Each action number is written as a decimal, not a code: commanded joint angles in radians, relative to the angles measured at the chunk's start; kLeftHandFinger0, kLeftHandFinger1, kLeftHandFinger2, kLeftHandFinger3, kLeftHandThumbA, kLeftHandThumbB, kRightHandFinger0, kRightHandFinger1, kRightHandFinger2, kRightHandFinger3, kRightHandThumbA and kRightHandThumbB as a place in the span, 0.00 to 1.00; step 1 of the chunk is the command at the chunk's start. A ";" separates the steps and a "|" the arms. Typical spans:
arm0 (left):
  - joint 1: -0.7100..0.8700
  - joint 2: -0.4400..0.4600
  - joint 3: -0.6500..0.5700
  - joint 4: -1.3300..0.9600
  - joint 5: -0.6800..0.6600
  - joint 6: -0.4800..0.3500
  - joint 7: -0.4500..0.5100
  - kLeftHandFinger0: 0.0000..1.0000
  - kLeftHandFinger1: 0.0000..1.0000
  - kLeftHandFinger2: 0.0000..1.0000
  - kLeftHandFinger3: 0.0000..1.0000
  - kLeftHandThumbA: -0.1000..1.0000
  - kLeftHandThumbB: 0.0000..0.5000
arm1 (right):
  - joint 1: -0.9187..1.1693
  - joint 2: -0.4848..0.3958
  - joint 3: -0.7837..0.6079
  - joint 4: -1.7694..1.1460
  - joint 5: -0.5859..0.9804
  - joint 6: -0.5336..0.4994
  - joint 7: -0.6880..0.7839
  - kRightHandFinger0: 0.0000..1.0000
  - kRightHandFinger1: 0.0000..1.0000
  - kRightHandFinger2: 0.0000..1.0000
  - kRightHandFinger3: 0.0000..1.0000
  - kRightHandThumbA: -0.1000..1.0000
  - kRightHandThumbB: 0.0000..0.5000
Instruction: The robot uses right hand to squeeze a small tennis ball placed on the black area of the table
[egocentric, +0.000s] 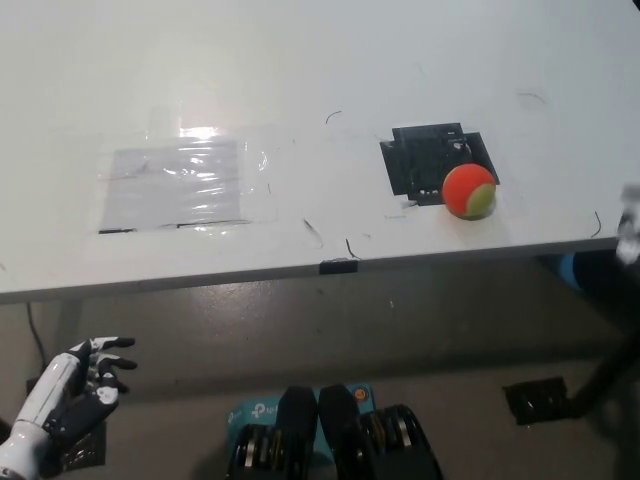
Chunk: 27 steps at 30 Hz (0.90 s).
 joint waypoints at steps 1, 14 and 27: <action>-0.001 0.008 0.005 -0.020 0.004 -0.011 -0.017 0.38 0.48 0.60 0.72 0.12 0.09 | -0.095 -0.048 -0.003 -0.083 0.013 0.024 0.031 0.00 0.00 0.19 0.58 0.39 0.60; 0.003 0.002 0.007 -0.004 0.000 -0.033 -0.022 0.35 0.46 0.58 0.70 0.14 0.14 | -0.356 -0.266 0.271 -0.046 -0.056 0.303 0.299 1.00 1.00 1.00 1.00 0.65 0.99; -0.007 -0.001 0.005 -0.022 0.017 0.009 -0.024 0.41 0.51 0.62 0.71 0.09 0.10 | -0.419 -0.183 0.424 0.269 -0.214 0.169 0.195 1.00 1.00 1.00 1.00 0.67 1.00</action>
